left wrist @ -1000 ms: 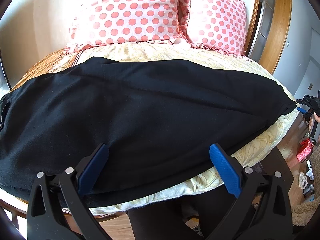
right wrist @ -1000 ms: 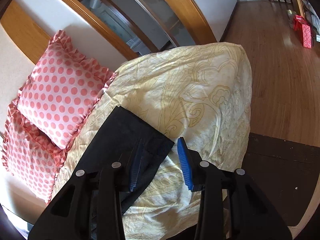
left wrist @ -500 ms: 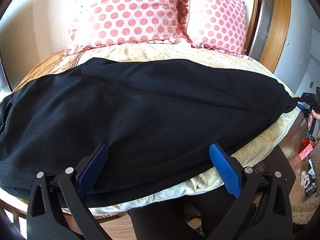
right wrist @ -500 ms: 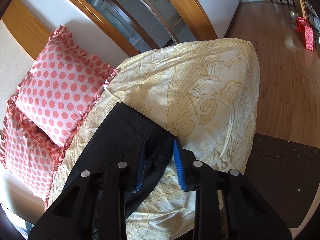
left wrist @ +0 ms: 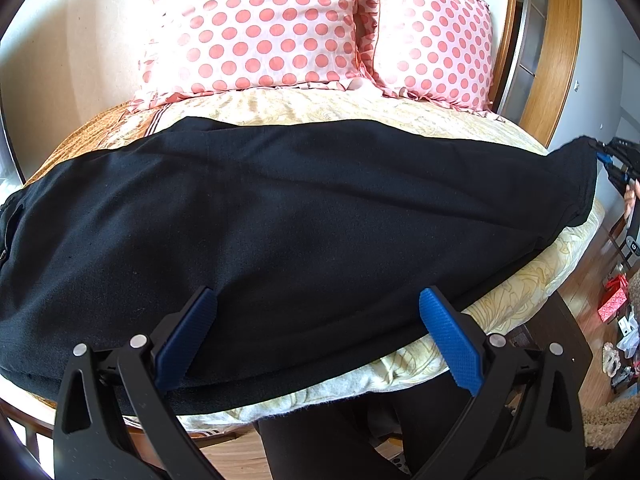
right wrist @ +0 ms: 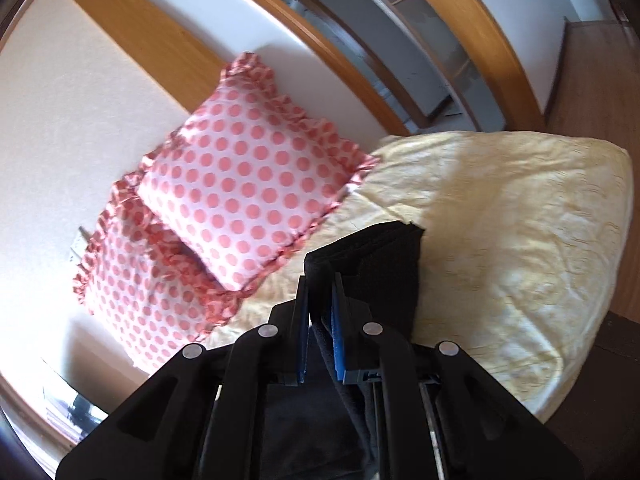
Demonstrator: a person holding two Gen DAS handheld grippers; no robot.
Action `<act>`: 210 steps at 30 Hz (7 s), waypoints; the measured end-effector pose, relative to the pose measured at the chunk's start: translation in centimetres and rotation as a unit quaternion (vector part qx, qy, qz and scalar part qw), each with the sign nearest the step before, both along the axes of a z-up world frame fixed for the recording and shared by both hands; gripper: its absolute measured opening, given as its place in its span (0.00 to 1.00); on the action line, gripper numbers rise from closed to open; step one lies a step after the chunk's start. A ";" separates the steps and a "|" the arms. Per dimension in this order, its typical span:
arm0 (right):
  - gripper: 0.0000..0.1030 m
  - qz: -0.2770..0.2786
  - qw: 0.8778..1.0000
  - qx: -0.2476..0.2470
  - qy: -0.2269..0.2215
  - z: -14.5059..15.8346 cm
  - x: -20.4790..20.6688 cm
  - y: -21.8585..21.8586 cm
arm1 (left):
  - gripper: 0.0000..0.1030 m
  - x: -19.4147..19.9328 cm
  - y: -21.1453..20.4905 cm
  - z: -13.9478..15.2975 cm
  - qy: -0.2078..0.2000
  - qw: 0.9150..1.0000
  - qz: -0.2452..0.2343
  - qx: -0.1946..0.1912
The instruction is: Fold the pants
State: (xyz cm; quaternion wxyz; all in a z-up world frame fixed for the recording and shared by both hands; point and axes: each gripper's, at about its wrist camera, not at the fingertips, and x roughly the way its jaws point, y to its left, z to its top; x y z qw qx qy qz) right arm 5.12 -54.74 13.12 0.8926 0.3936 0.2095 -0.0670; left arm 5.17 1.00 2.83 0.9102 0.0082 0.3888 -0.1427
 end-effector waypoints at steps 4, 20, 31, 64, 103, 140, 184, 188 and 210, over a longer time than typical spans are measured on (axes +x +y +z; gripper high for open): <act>0.10 0.084 0.996 -0.005 -0.030 2.7 3.3 5.1 | 0.98 0.1 0.1 0.1 0.001 1.000 0.001 -0.006; 0.10 0.473 0.878 0.006 0.071 -3.5 7.2 34.4 | 0.98 -0.6 1.2 1.0 0.013 0.997 -0.002 -0.071; 0.10 0.461 0.884 0.075 0.001 -1.9 8.1 36.0 | 0.98 -2.6 5.0 3.5 -0.029 0.994 0.048 -0.096; 0.58 0.610 0.784 -0.105 -0.047 -2.3 0.4 45.8 | 0.98 -6.1 12.7 4.5 -0.059 0.980 0.171 -0.084; 0.75 0.617 0.769 -0.169 -0.022 -4.9 0.2 49.1 | 0.97 -5.7 32.0 -0.2 0.037 0.862 0.319 -0.391; 0.81 0.588 0.796 -0.140 -0.038 -4.5 -0.1 45.4 | 0.12 -4.2 32.0 0.5 -0.005 0.851 0.383 -0.359; 0.93 0.269 0.959 -0.089 -0.016 -5.0 -3.2 18.8 | 0.10 4.9 -15.1 8.0 -0.013 0.982 -0.109 -0.155; 0.93 0.247 0.965 -0.093 -0.003 -5.3 -3.5 17.6 | 0.11 4.4 -18.4 4.8 0.025 0.982 -0.153 -0.104; 0.92 0.335 0.929 -0.131 -0.089 0.4 0.3 23.4 | 0.94 1.3 -7.0 5.9 -0.023 0.993 -0.038 -0.109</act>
